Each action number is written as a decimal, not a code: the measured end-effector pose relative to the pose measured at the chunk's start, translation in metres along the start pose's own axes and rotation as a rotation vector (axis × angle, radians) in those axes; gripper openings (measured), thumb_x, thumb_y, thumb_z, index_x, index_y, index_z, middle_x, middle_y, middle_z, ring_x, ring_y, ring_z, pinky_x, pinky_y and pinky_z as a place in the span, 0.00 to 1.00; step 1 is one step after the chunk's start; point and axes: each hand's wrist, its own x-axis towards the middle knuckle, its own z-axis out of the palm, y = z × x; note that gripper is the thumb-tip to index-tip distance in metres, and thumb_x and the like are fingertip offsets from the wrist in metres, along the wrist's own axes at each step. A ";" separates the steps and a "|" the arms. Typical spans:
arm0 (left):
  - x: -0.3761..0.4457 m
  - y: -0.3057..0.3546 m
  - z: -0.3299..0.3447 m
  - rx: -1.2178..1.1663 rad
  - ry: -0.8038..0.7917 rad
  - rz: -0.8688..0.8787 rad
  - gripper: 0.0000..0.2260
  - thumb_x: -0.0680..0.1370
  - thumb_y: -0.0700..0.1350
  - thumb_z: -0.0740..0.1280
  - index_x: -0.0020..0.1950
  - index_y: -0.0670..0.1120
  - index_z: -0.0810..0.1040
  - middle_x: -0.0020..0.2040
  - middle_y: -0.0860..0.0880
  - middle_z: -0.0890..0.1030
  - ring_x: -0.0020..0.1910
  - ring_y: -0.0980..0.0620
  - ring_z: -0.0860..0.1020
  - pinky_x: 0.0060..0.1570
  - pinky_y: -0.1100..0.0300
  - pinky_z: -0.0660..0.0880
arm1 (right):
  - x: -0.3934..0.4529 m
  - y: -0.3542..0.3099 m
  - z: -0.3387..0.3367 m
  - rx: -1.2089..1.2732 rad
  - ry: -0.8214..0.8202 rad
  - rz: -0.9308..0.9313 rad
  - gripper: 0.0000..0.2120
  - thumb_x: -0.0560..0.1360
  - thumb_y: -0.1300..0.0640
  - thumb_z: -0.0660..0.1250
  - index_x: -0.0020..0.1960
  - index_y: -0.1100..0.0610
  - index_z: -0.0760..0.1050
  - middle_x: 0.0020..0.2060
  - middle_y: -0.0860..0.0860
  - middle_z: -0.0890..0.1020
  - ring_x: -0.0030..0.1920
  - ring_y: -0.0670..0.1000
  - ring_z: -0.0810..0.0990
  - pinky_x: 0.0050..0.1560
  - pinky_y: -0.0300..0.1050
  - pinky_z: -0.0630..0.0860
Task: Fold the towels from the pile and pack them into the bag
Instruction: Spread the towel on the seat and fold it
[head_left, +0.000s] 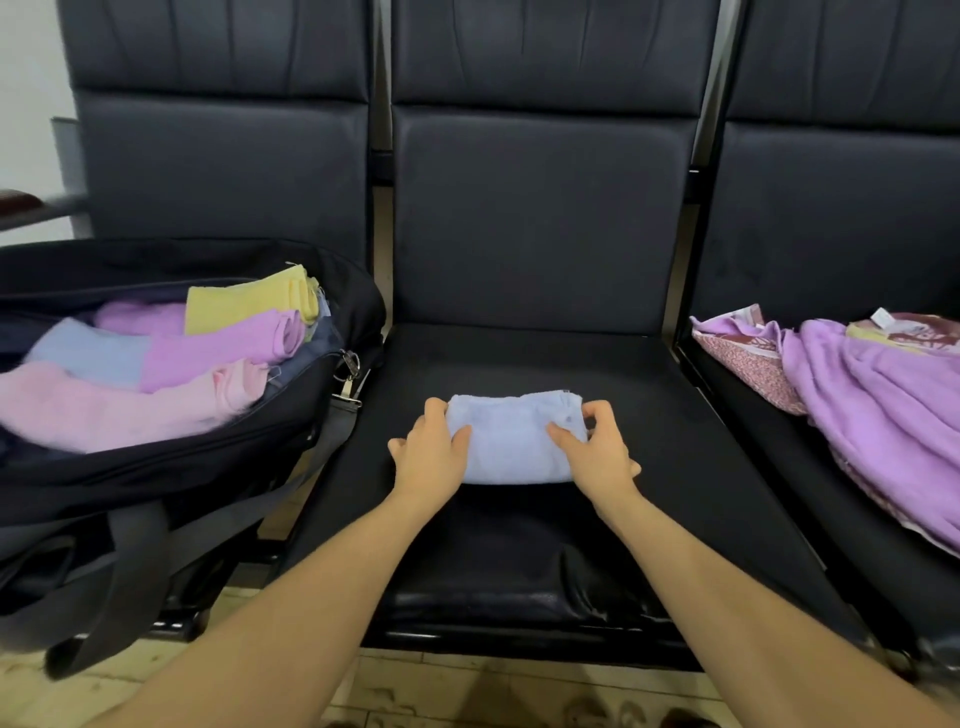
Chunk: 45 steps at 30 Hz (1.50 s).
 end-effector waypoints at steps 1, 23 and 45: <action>-0.002 0.000 -0.009 -0.040 0.013 0.011 0.08 0.81 0.46 0.59 0.56 0.43 0.66 0.49 0.48 0.76 0.50 0.45 0.75 0.55 0.54 0.63 | -0.003 -0.009 0.000 0.029 -0.005 -0.014 0.13 0.77 0.48 0.65 0.56 0.52 0.67 0.43 0.50 0.76 0.42 0.47 0.70 0.56 0.48 0.64; 0.049 -0.159 -0.244 -0.035 0.531 -0.112 0.15 0.80 0.51 0.60 0.64 0.46 0.67 0.49 0.45 0.77 0.48 0.40 0.75 0.50 0.46 0.73 | -0.041 -0.221 0.203 0.103 -0.187 -0.490 0.11 0.75 0.47 0.65 0.48 0.51 0.65 0.43 0.51 0.78 0.50 0.52 0.74 0.52 0.47 0.59; 0.076 -0.223 -0.205 0.459 -0.220 -0.080 0.23 0.83 0.55 0.43 0.79 0.55 0.45 0.79 0.54 0.46 0.77 0.50 0.43 0.75 0.50 0.41 | -0.013 -0.190 0.256 -1.022 -0.495 -0.893 0.28 0.82 0.41 0.42 0.79 0.49 0.43 0.78 0.46 0.45 0.77 0.46 0.43 0.71 0.59 0.30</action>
